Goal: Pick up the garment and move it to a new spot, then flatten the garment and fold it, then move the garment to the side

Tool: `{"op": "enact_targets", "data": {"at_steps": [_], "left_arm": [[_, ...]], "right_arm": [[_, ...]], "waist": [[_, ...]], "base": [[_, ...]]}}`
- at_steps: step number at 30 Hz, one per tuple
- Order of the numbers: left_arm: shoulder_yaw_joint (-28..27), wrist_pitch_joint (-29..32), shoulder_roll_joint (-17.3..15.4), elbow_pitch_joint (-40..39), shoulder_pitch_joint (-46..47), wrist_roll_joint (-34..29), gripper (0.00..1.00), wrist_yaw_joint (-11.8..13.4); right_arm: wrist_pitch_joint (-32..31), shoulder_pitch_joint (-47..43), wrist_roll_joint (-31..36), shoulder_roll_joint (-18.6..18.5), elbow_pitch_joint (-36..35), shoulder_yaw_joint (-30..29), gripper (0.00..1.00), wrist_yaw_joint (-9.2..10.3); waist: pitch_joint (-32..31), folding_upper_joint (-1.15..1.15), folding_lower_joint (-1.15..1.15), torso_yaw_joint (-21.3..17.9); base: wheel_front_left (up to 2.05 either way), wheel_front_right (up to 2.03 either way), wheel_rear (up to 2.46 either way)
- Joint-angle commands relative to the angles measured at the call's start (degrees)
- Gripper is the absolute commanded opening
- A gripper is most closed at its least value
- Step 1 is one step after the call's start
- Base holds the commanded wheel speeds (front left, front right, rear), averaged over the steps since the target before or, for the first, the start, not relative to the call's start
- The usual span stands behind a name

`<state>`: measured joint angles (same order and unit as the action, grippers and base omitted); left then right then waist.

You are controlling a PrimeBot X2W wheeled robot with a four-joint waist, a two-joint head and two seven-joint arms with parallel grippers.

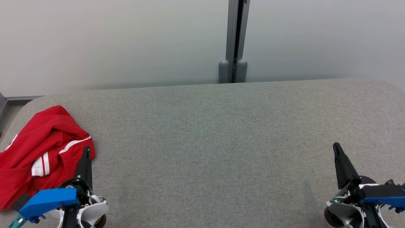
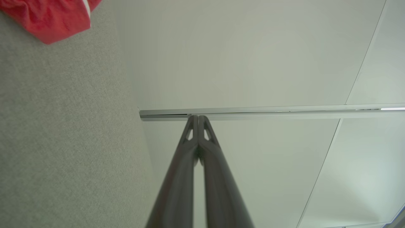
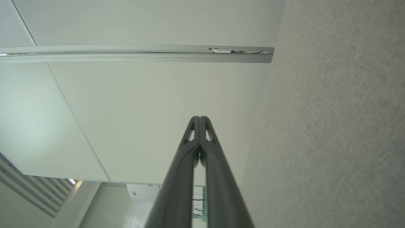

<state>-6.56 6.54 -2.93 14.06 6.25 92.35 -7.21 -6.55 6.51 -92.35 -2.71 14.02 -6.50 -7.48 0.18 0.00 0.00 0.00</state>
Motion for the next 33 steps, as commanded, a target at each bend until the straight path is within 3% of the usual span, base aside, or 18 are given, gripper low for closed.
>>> {"op": "enact_targets", "data": {"at_steps": [1, 13, 14, 23, 33], "left_arm": [[-0.04, 0.16, 0.11, -0.31, -0.13, 0.15, 0.00, -0.55], [-0.04, 0.16, 0.11, -0.31, -0.13, 0.15, 0.00, -0.55], [0.00, -0.02, 0.00, 0.00, 0.00, 0.00, 1.00, 0.00], [1.03, -2.01, -0.65, 1.26, -0.36, -2.27, 1.00, 0.10], [2.39, -4.81, -1.82, 1.53, -0.01, -11.78, 1.00, 0.04]], "right_arm": [[-0.14, -0.63, -0.15, -0.33, -0.18, -0.12, 0.00, -0.02], [-0.14, -0.63, -0.15, -0.33, -0.18, -0.12, 0.00, -0.02], [0.01, 0.00, 0.02, 0.00, -0.01, 0.00, 1.00, 0.00], [2.01, -0.06, 2.49, -0.14, 0.68, 1.69, 1.00, 0.01], [4.76, 0.75, 12.28, -0.35, 0.80, 2.67, 1.00, 0.00]], "waist": [[0.00, 0.00, 0.00, 0.00], [0.00, 0.00, 0.00, 0.00], [0.00, 0.00, 0.00, 0.00], [0.07, 0.00, 0.00, -0.02], [0.25, 0.00, 0.00, 0.01]], "base": [[0.00, 0.00, 0.00], [0.00, 0.00, 0.00], [0.00, 0.00, 0.00], [0.00, 0.00, 0.00], [0.00, 0.00, 0.00]]}}
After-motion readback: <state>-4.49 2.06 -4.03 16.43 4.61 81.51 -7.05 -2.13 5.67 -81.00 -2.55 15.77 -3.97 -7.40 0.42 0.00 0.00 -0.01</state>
